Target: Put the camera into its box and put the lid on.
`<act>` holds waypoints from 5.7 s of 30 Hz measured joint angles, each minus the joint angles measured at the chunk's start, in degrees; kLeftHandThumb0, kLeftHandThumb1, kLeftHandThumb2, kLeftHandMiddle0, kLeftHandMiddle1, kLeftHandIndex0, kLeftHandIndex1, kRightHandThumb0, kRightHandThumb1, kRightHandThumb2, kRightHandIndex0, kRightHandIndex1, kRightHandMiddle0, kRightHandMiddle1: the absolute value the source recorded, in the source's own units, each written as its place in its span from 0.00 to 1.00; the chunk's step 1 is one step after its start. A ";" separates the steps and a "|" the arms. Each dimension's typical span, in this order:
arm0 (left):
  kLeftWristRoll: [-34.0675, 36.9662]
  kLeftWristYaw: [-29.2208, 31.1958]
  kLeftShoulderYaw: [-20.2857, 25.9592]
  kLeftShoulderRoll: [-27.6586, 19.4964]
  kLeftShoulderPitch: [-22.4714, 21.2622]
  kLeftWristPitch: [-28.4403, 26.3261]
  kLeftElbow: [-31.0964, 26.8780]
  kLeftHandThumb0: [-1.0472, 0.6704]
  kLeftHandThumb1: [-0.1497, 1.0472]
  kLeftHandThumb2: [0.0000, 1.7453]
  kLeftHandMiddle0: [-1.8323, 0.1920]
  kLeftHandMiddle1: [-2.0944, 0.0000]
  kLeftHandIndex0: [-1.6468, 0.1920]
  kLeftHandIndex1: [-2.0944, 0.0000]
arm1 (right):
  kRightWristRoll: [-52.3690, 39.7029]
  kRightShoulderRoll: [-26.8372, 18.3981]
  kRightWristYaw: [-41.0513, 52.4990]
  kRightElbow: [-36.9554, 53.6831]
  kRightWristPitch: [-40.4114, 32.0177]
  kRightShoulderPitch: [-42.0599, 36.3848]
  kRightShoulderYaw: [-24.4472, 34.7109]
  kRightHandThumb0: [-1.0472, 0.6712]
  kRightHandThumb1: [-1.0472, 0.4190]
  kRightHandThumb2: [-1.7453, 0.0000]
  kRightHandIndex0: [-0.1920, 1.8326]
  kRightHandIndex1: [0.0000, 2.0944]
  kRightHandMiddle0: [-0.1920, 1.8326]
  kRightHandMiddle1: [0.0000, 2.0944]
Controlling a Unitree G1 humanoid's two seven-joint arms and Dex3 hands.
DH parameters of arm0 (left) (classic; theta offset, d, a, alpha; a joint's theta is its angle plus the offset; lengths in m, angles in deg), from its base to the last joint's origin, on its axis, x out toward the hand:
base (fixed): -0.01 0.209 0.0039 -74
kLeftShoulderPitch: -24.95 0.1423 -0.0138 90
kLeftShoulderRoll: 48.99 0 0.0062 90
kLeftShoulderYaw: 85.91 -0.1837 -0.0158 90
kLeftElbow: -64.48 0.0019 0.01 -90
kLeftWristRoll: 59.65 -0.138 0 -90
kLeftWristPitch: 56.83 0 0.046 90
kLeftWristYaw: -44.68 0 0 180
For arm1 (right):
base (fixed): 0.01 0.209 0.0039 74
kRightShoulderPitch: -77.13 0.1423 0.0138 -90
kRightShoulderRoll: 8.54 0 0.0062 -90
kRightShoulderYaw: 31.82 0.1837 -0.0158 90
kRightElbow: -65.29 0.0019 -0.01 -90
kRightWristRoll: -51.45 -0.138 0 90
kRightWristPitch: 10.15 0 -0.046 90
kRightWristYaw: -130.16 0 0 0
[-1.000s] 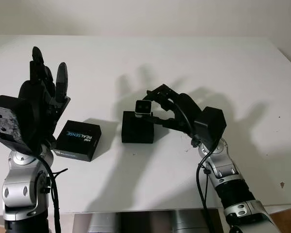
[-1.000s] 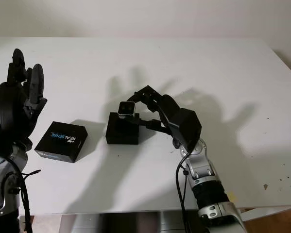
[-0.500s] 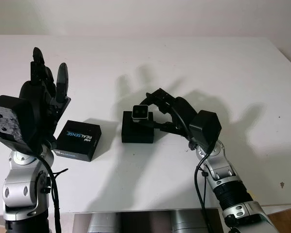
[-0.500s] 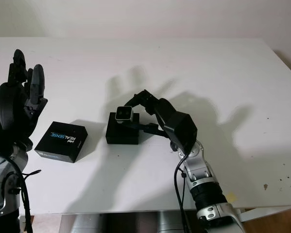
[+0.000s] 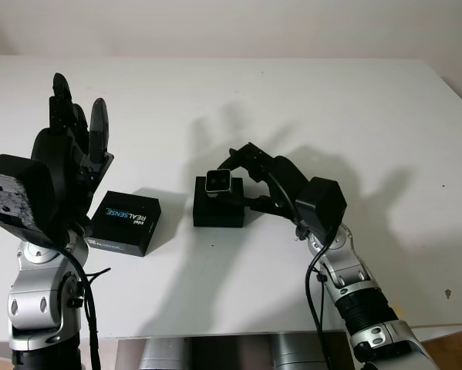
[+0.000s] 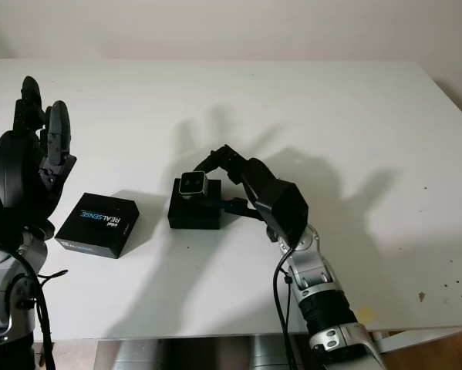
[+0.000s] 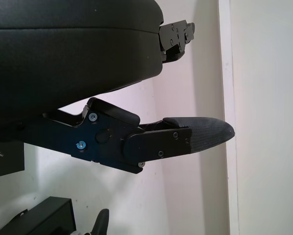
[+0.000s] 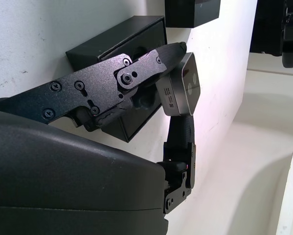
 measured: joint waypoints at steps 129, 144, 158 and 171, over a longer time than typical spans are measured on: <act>0.01 1.00 0.46 -2.36 0.50 -3.63 -1.43 0.19 1.00 0.29 1.00 1.00 1.00 1.00 | 32.25 -19.05 -7.51 16.28 20.40 -0.82 -8.82 0.13 0.00 0.71 0.00 0.00 0.01 0.02; -0.01 0.59 0.45 -2.23 0.59 -3.13 -1.42 0.19 1.00 0.29 1.00 1.00 1.00 1.00 | 44.15 -18.23 -16.78 5.12 23.10 5.94 -18.15 0.09 0.00 0.63 0.00 0.00 0.00 0.01; -0.19 -0.16 0.10 -1.75 0.78 -2.53 -1.43 0.20 1.00 0.29 1.00 1.00 1.00 1.00 | 33.96 -12.93 -6.30 3.60 25.55 10.89 -20.80 0.09 0.00 0.64 0.00 0.00 0.00 0.00; -0.86 -0.76 0.14 -1.24 1.10 -2.73 -2.51 0.20 1.00 0.30 1.00 1.00 1.00 1.00 | 27.03 -10.13 1.41 -0.62 25.57 11.37 -20.82 0.09 0.00 0.66 0.00 0.00 0.00 0.00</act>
